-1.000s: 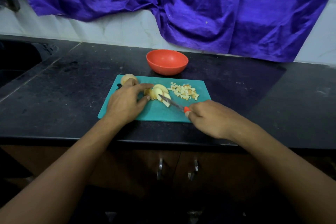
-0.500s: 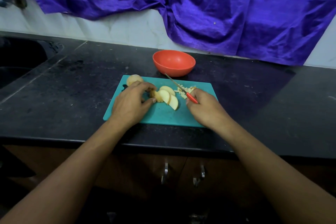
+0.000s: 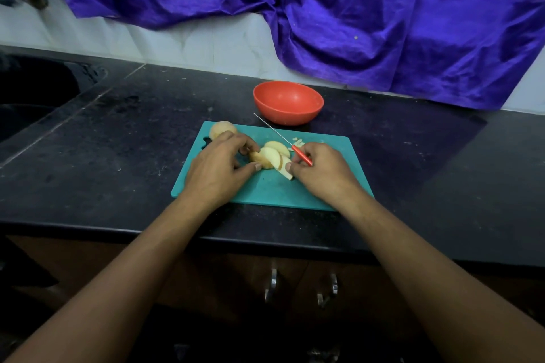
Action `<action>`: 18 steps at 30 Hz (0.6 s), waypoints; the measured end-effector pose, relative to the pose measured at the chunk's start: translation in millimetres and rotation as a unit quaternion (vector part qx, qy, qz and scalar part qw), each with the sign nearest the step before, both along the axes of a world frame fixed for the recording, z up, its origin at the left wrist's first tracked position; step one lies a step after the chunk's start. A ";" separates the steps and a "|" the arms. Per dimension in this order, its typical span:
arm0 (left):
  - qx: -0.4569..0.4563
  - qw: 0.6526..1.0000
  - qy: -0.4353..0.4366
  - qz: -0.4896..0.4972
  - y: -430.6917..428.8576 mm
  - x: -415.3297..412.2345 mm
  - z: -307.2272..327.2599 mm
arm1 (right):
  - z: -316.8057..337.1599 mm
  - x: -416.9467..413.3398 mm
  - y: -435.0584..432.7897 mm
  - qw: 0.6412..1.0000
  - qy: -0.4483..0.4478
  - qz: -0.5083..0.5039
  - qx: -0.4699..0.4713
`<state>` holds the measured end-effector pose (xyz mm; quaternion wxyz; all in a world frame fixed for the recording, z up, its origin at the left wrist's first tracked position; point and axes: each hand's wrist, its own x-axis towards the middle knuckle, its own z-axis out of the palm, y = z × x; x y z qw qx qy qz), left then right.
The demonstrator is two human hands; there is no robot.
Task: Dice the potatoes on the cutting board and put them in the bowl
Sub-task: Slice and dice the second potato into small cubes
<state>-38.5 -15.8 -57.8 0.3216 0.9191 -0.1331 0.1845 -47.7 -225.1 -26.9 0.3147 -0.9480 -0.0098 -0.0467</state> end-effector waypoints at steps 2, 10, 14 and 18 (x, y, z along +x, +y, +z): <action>-0.003 1.000 -0.001 -0.002 -0.5 0.0 0.6 | -1.1 3.1 1.8 1.000 -0.010 -0.003 0.005; -0.010 1.000 -0.005 -0.015 -0.5 -1.1 0.6 | -7.6 8.0 11.4 0.998 -0.055 0.015 0.022; -0.020 1.000 -0.002 -0.015 -0.5 -1.8 0.7 | -8.5 7.7 15.0 0.997 -0.068 0.016 0.009; -0.013 1.000 -0.009 -0.027 -0.6 -1.2 -0.1 | -6.9 12.2 16.9 0.999 -0.050 0.006 -0.002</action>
